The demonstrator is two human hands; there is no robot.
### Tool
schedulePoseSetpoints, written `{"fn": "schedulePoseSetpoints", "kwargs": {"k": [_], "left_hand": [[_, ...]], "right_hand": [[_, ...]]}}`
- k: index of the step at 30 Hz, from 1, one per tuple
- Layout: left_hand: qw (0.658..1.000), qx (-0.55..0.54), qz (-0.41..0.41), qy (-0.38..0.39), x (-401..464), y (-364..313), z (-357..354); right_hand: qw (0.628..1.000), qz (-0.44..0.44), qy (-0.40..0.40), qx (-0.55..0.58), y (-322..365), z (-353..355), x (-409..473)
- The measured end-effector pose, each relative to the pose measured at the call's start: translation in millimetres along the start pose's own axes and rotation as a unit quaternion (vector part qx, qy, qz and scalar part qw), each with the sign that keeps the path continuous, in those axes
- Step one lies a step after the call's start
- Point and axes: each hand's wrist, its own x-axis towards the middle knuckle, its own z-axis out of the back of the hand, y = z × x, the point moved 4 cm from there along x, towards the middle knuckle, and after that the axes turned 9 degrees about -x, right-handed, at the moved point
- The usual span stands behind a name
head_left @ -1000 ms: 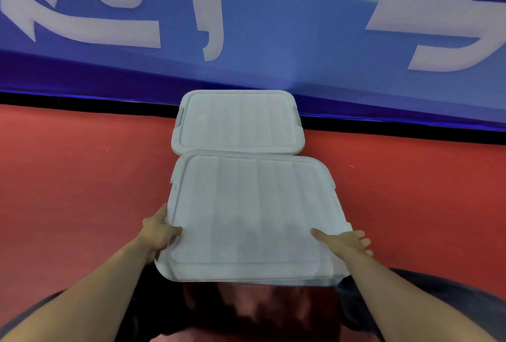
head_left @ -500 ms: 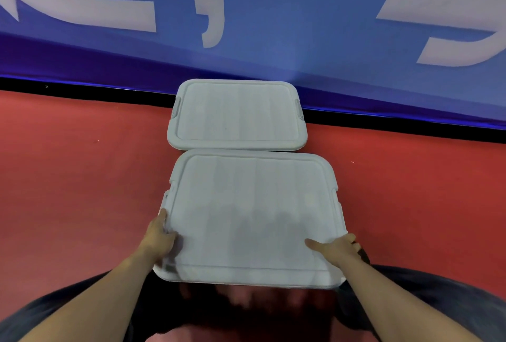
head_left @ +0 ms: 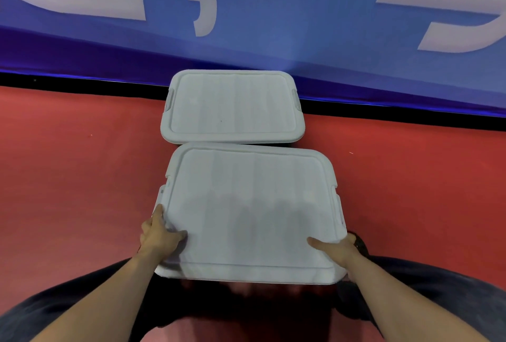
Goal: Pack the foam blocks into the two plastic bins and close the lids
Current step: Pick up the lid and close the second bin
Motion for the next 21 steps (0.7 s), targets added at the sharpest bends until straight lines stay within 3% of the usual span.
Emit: {"fn": "schedulePoseSetpoints", "kwargs": {"k": [10, 14, 21], "left_hand": [[0.998, -0.060, 0.010, -0.017, 9.3, 2.1, -0.2], [0.993, -0.106, 0.027, -0.042, 21.9, -5.1, 4.2], [0.986, -0.157, 0.047, -0.040, 43.9, -8.6, 5.2]], "right_hand": [[0.998, 0.014, -0.054, -0.017, 12.8, 1.1, -3.4], [0.991, 0.073, -0.107, 0.013, 25.0, 7.9, 2.9], [0.990, 0.081, -0.089, 0.076, 32.5, 7.5, 17.0]]}}
